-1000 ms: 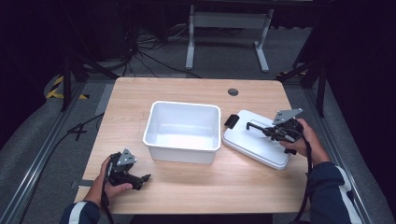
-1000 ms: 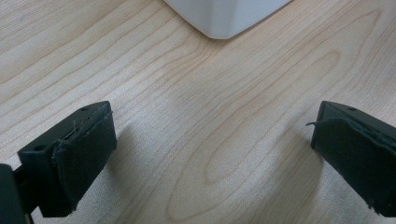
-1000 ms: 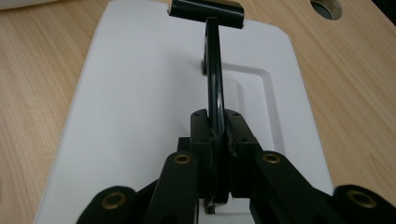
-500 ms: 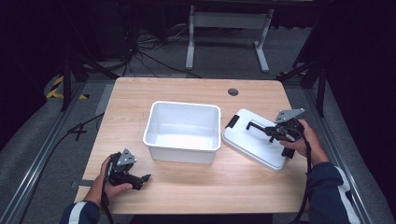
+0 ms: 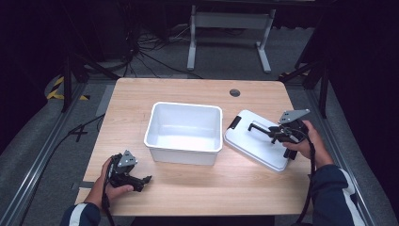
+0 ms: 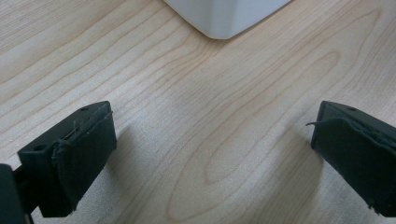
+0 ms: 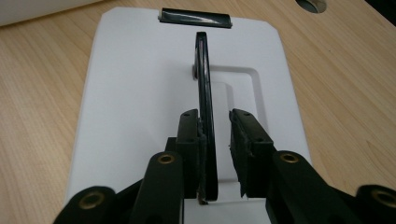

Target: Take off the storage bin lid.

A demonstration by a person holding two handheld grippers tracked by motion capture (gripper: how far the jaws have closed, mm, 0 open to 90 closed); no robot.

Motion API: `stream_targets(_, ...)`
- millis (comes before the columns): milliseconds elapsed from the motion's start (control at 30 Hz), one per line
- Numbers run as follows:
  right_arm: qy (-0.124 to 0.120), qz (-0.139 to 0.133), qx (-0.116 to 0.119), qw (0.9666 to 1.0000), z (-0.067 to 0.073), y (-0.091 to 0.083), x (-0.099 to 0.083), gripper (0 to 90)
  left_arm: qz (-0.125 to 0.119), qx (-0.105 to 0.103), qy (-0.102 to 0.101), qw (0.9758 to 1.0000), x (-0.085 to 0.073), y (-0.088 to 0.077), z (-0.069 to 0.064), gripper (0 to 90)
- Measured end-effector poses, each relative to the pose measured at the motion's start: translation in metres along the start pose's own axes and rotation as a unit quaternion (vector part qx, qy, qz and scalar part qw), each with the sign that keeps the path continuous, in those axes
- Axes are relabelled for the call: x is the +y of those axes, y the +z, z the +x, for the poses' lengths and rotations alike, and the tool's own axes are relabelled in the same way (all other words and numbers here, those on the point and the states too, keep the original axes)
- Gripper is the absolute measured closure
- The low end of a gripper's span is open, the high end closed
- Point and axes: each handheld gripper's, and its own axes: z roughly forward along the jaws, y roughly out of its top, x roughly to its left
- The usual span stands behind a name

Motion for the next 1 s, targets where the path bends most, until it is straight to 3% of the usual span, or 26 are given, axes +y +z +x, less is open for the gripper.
stream_targets(367, -0.020, -0.014, 0.013, 0.9996, 0.013, -0.014, 0.010, 68.6, 0.000, 0.000, 0.000, 1.0000, 0.000, 0.000, 0.000, 0.6)
stream_targets(833, -0.027, -0.057, 0.022, 0.9978, 0.033, -0.035, 0.010, 64.5, 0.000, 0.000, 0.000, 1.0000, 0.000, 0.000, 0.000, 0.6)
stream_targets(1000, -0.021, -0.059, 0.017, 0.9979, 0.040, -0.040, 0.005, 59.7, 0.000, 0.001, 0.000, 1.0000, 0.000, 0.000, 0.000, 0.6)
